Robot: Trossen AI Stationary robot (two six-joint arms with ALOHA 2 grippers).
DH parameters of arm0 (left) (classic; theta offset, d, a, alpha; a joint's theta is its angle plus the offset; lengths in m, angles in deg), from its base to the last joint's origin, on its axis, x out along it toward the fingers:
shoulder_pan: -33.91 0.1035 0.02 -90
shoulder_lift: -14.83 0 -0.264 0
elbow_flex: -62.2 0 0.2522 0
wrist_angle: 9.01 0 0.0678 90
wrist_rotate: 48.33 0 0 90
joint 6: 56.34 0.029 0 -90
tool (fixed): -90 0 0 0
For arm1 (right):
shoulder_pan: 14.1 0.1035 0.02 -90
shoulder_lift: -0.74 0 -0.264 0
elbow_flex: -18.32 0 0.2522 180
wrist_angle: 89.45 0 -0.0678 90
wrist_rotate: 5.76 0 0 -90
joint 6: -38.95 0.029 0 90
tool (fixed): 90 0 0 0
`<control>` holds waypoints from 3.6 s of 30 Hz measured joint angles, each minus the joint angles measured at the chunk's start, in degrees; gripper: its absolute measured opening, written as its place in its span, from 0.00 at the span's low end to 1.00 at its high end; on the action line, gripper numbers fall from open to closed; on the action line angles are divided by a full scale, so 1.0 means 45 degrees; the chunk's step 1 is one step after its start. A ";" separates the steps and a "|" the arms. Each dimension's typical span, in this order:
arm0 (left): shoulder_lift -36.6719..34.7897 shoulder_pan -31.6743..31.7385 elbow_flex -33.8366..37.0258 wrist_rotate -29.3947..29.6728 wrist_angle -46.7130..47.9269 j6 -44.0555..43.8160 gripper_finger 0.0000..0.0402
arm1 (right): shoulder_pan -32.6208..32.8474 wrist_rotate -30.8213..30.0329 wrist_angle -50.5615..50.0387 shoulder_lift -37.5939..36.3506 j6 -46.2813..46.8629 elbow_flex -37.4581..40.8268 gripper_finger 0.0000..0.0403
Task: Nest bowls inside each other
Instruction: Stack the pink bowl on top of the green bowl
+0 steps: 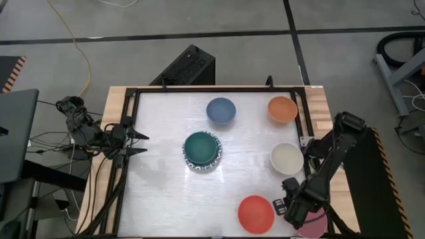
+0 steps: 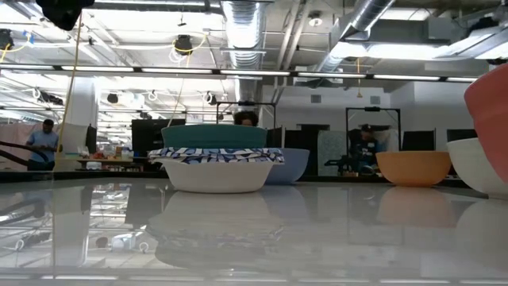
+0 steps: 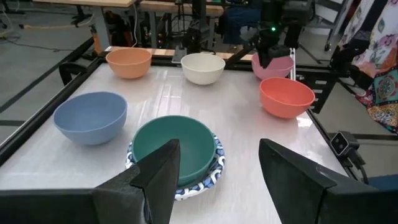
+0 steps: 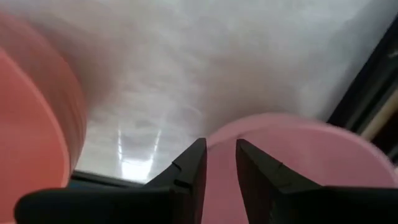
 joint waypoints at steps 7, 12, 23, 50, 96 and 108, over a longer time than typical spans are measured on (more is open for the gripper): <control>0.0000 0.0004 0.0000 0.0004 0.0005 0.0260 0.52 | -0.0010 -0.0139 -0.1989 0.0122 -0.0411 -0.1059 0.27; 0.0000 0.0000 0.0000 0.0004 0.0015 0.0255 0.52 | 0.0144 -0.0432 -0.2620 0.0113 -0.1404 -0.1693 0.27; 0.0001 0.0004 0.0000 0.0038 0.0098 0.0454 0.52 | 0.0209 0.0196 -0.2327 0.1196 0.0716 -0.1884 0.27; 0.0002 0.0004 0.0000 0.0322 0.0073 0.0311 0.52 | 0.0552 0.0259 -0.2641 0.1633 -0.9667 -0.1884 0.27; 0.0001 0.0004 0.0000 0.1322 0.0074 -0.0143 0.52 | 0.0624 -0.4039 -0.3555 -0.3104 -1.0890 -0.1884 0.27; 0.0005 0.0004 0.0000 0.1313 0.0083 -0.0226 0.52 | 0.1482 -0.4209 -0.3258 -0.2129 -1.2493 -0.1884 0.27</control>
